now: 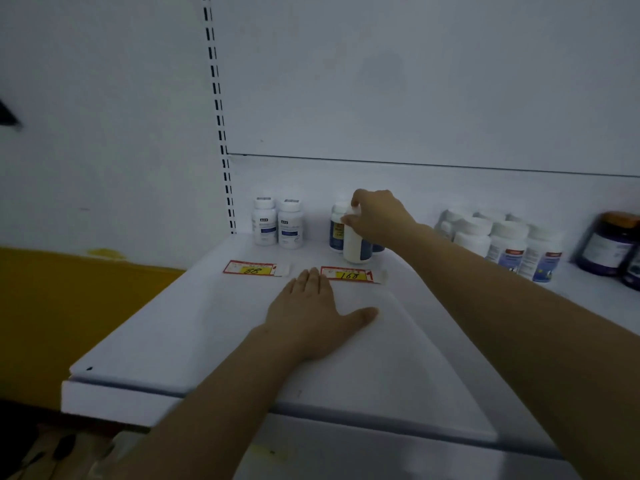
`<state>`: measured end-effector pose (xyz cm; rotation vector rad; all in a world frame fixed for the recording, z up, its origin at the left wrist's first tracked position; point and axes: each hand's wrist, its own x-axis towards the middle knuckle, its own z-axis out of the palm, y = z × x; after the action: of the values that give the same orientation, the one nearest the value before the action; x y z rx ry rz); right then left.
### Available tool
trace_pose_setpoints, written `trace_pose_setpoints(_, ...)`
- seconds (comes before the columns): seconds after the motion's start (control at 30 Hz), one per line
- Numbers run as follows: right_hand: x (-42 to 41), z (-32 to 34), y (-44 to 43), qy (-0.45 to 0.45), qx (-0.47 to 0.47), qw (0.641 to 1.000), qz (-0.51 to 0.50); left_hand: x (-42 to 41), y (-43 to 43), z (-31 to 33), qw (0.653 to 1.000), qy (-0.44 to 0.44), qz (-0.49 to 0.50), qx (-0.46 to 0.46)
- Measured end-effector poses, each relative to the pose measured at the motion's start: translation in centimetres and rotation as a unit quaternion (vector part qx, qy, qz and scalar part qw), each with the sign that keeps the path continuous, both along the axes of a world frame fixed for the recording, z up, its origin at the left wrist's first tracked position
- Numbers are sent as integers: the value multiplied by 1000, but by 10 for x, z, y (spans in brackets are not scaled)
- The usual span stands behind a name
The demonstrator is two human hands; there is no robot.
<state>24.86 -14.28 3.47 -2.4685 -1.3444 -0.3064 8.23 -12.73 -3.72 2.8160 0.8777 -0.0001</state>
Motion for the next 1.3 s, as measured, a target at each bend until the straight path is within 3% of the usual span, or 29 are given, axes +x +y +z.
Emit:
trace_pose_setpoints(0.17,-11,23,-15,42,85,995,27,-2,-1,4,999,-38,-2,-24)
trace_pose_setpoints(0.33,-22,53,-52,160,209,960,93,1,-7,43,963,-236,-32,-129)
trace_pose_setpoints(0.5,-19,47,-78,294,297,897,144,25,3,69,906,-320,-53,-271)
trace_pose_setpoints(0.67,-7,13,-84,421,381,802,188,47,8,53,872,-347,-38,-345)
trace_pose_setpoints(0.73,-4,4,-84,461,388,775,190,51,5,47,872,-370,-36,-319)
trace_pose_setpoints(0.83,1,0,-81,437,364,805,169,55,-1,42,881,-403,-32,-246)
trace_pose_setpoints(0.93,6,1,-83,437,371,803,160,60,1,39,878,-413,-38,-239)
trace_pose_setpoints(1.0,10,3,-85,418,366,815,164,61,4,40,875,-383,-56,-291)
trace_pose_setpoints(1.13,11,5,-87,452,362,782,230,55,4,43,807,-341,-115,-469)
trace_pose_setpoints(1.2,9,5,-86,444,353,790,232,55,4,44,821,-362,-108,-429)
trace_pose_setpoints(1.3,3,2,-81,375,335,842,194,55,0,44,860,-410,-75,-295)
